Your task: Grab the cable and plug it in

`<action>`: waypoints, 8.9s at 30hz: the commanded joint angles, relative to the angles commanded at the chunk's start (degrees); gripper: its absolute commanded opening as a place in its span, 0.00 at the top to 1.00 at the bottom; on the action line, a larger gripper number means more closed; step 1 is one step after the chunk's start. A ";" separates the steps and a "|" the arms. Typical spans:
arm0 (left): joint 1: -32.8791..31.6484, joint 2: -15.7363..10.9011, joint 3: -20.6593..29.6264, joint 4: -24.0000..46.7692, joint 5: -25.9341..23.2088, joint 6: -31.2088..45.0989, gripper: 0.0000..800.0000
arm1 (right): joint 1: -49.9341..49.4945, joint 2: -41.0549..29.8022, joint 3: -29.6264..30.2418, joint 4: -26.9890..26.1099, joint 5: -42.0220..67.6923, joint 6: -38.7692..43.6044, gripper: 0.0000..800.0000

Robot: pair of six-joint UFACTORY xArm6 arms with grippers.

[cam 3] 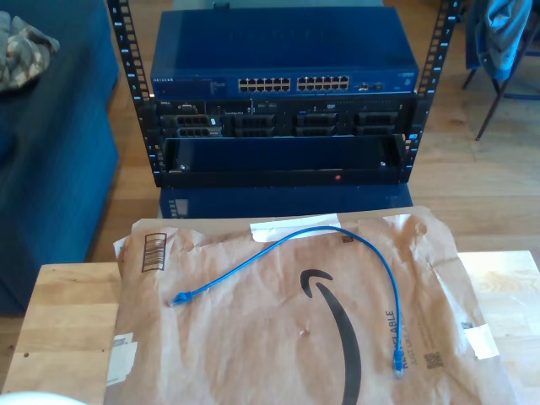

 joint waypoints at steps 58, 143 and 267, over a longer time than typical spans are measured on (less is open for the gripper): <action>0.00 0.00 0.00 0.00 0.00 0.00 0.00 | 0.00 0.00 0.00 0.00 0.00 0.00 0.00; -49.05 11.25 -36.57 -16.35 18.90 -45.36 0.00 | 75.08 18.73 -48.79 12.40 20.31 73.85 0.00; -98.90 22.07 -75.69 -54.77 25.32 -70.07 0.00 | 66.64 6.95 -62.86 66.11 29.36 78.77 1.00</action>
